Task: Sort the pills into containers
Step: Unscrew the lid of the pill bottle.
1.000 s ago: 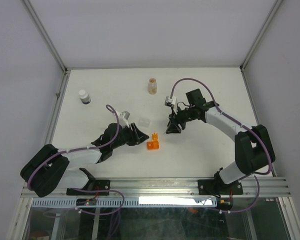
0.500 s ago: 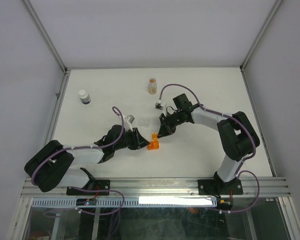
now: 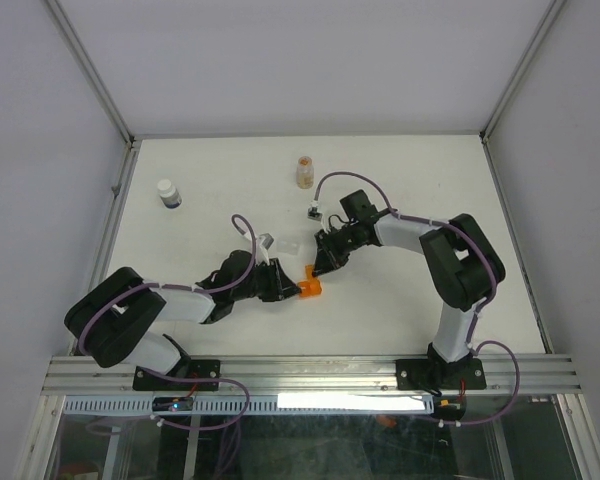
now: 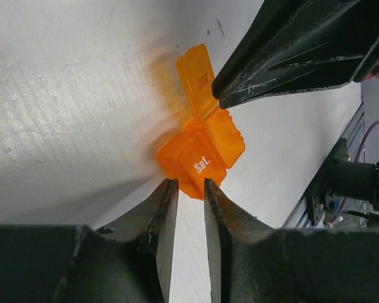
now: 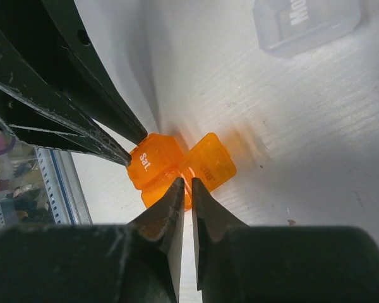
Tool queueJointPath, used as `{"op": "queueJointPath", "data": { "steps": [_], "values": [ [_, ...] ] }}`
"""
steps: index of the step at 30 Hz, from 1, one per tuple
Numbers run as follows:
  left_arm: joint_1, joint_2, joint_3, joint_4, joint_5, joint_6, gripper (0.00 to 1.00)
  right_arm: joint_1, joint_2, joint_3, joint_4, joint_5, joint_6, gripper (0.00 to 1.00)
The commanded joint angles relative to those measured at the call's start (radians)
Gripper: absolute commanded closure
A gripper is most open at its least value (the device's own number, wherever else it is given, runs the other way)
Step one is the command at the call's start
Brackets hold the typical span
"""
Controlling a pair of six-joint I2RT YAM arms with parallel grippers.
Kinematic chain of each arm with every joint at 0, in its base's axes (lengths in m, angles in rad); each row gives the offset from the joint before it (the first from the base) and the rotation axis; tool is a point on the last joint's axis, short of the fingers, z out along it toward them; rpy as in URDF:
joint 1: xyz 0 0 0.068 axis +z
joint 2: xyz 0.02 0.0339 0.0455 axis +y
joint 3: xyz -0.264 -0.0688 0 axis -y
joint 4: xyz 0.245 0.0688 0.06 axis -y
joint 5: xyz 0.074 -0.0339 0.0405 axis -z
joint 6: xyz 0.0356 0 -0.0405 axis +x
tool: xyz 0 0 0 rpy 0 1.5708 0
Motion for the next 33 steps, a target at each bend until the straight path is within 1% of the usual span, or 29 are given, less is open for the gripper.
{"op": "queueJointPath", "data": {
  "steps": [1, 3, 6, 9, 12, 15, 16, 18, 19, 24, 26, 30, 33],
  "values": [
    [-0.006, 0.007, 0.023, 0.061, 0.008, -0.008, 0.76, 0.005, -0.010, 0.046, 0.021, 0.018, 0.013, 0.88],
    [-0.007, 0.007, 0.024, 0.062, 0.008, -0.006, 0.76, 0.005, -0.015, 0.049, 0.017, 0.007, 0.008, 0.88],
    [-0.006, 0.001, 0.025, 0.060, 0.007, -0.006, 0.75, 0.005, -0.019, 0.064, -0.013, -0.055, -0.018, 0.87],
    [-0.006, -0.011, 0.022, 0.041, 0.001, -0.003, 0.74, 0.005, -0.041, 0.087, -0.075, -0.117, -0.082, 0.86],
    [-0.006, -0.077, 0.018, -0.002, -0.021, 0.004, 0.73, 0.005, -0.086, 0.084, -0.117, -0.114, -0.152, 0.85],
    [-0.007, -0.123, 0.018, -0.035, -0.031, 0.008, 0.73, 0.005, -0.115, 0.069, -0.111, -0.091, -0.167, 0.84],
    [-0.007, -0.138, 0.021, -0.042, -0.028, 0.007, 0.73, 0.006, -0.113, 0.067, -0.112, -0.083, -0.167, 0.83],
    [-0.006, -0.155, 0.029, -0.044, -0.014, 0.004, 0.73, 0.005, -0.100, 0.070, -0.110, -0.061, -0.158, 0.75],
    [-0.010, -0.157, 0.034, -0.042, -0.008, 0.002, 0.73, 0.006, -0.092, 0.072, -0.106, -0.045, -0.149, 0.73],
    [-0.023, -0.118, 0.060, -0.001, 0.020, -0.009, 0.75, 0.006, -0.066, 0.068, -0.061, 0.057, -0.081, 0.72],
    [-0.025, -0.086, 0.071, 0.026, 0.035, -0.014, 0.75, 0.005, -0.058, 0.067, -0.049, 0.085, -0.065, 0.71],
    [-0.030, -0.028, 0.094, 0.055, 0.051, -0.017, 0.75, 0.005, -0.039, 0.065, -0.033, 0.091, -0.037, 0.63],
    [-0.030, 0.028, 0.107, 0.065, 0.059, -0.015, 0.75, 0.005, -0.013, 0.069, -0.026, 0.078, -0.017, 0.62]
  ]
}}
